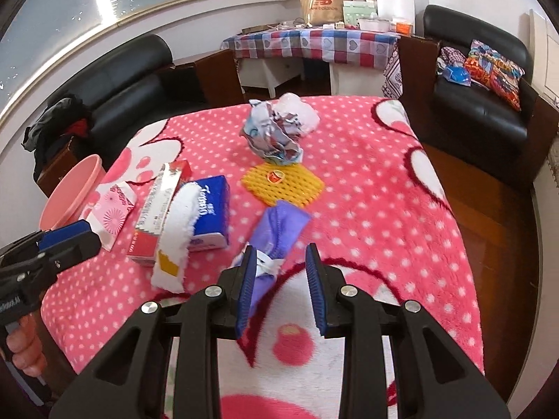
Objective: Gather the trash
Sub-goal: 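Grasp the crumpled patterned wrapper with the left gripper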
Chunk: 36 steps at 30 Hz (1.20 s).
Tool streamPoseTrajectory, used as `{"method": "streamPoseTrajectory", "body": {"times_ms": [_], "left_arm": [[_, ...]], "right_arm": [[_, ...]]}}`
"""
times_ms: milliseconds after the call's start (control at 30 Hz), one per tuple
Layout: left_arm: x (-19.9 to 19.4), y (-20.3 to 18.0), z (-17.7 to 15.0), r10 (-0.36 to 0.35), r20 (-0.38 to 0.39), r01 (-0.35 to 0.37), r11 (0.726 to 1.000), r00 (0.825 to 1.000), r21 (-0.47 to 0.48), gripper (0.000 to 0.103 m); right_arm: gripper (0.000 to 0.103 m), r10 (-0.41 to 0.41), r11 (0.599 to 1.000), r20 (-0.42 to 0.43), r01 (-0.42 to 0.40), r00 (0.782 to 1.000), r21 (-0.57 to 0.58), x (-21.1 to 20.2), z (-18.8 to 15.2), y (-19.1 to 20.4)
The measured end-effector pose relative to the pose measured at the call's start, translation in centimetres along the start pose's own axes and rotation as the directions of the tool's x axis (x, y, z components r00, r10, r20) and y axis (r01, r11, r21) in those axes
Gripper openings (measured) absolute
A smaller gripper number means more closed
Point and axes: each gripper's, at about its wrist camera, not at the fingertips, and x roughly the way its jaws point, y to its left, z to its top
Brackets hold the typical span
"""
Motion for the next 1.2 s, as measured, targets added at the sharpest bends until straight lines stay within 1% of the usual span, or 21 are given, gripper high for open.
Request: {"method": "streamPoseTrajectory", "body": {"times_ms": [67, 167, 333, 433, 567, 633, 700, 833, 900, 967, 1067, 1100, 1167, 1200], "left_arm": [[0.7, -0.7, 0.2, -0.008, -0.009, 0.008, 1.0, 1.0, 0.011, 0.05], [1.5, -1.4, 0.7, -0.001, -0.012, 0.001, 0.999, 1.0, 0.033, 0.05], [2.2, -2.3, 3.4, -0.007, 0.021, 0.006, 0.998, 1.0, 0.068, 0.05], [3.2, -3.0, 5.4, -0.011, 0.031, 0.008, 0.996, 0.999, 0.086, 0.049], [5.4, -3.8, 7.6, -0.029, 0.006, 0.028, 0.997, 1.0, 0.076, 0.05], [6.6, -4.2, 8.9, -0.048, -0.008, 0.048, 0.997, 0.999, 0.052, 0.05], [7.6, -4.7, 9.8, -0.052, -0.014, 0.053, 0.998, 0.999, 0.027, 0.05], [10.2, -6.0, 11.4, -0.021, -0.025, 0.021, 1.0, 0.999, 0.006, 0.05], [11.3, -6.6, 11.8, 0.003, -0.032, -0.002, 1.0, 0.999, 0.018, 0.05], [12.6, -6.9, 12.0, 0.05, -0.039, -0.049, 0.998, 0.998, 0.04, 0.05], [13.3, -6.8, 12.0, 0.08, -0.04, -0.078, 0.995, 0.996, 0.057, 0.05], [13.4, -6.6, 11.8, 0.083, -0.037, -0.081, 0.995, 0.996, 0.057, 0.049], [13.5, -6.3, 11.7, 0.075, -0.04, -0.072, 0.996, 0.996, 0.053, 0.043], [13.6, -6.1, 11.7, 0.071, -0.04, -0.068, 0.996, 0.997, 0.052, 0.034]], "right_arm": [[0.029, 0.008, 1.0, -0.005, -0.008, 1.0, 0.011, 0.1, -0.2, -0.3], [0.03, 0.005, 1.0, 0.0, -0.005, 1.0, 0.021, 0.1, -0.1, -0.6], [0.029, 0.021, 0.999, 0.014, -0.021, 1.0, 0.036, 0.1, 0.4, -1.0], [0.029, 0.045, 0.998, 0.003, -0.045, 0.999, 0.044, 0.5, 0.2, -1.1], [0.029, 0.064, 0.997, -0.018, -0.063, 0.998, 0.053, 1.1, -0.2, -1.3], [0.029, 0.067, 0.996, -0.021, -0.066, 0.998, 0.06, 1.3, -0.2, -1.6], [0.029, 0.07, 0.995, -0.024, -0.068, 0.997, 0.068, 1.6, -0.1, -1.9], [0.029, 0.076, 0.994, -0.032, -0.074, 0.997, 0.081, 2.1, 0.1, -2.4], [0.029, 0.077, 0.994, -0.034, -0.074, 0.996, 0.078, 2.2, 0.1, -2.5], [0.029, 0.078, 0.994, -0.034, -0.076, 0.996, 0.076, 2.2, 0.1, -2.6], [0.029, 0.078, 0.994, -0.037, -0.075, 0.996, 0.076, 2.2, 0.1, -2.8], [0.029, 0.078, 0.994, -0.039, -0.075, 0.996, 0.077, 2.3, 0.1, -2.9], [0.029, 0.083, 0.993, -0.046, -0.078, 0.996, 0.084, 2.5, 0.0, -3.1], [0.029, 0.085, 0.993, -0.049, -0.08, 0.995, 0.086, 2.6, 0.0, -3.1]]}}
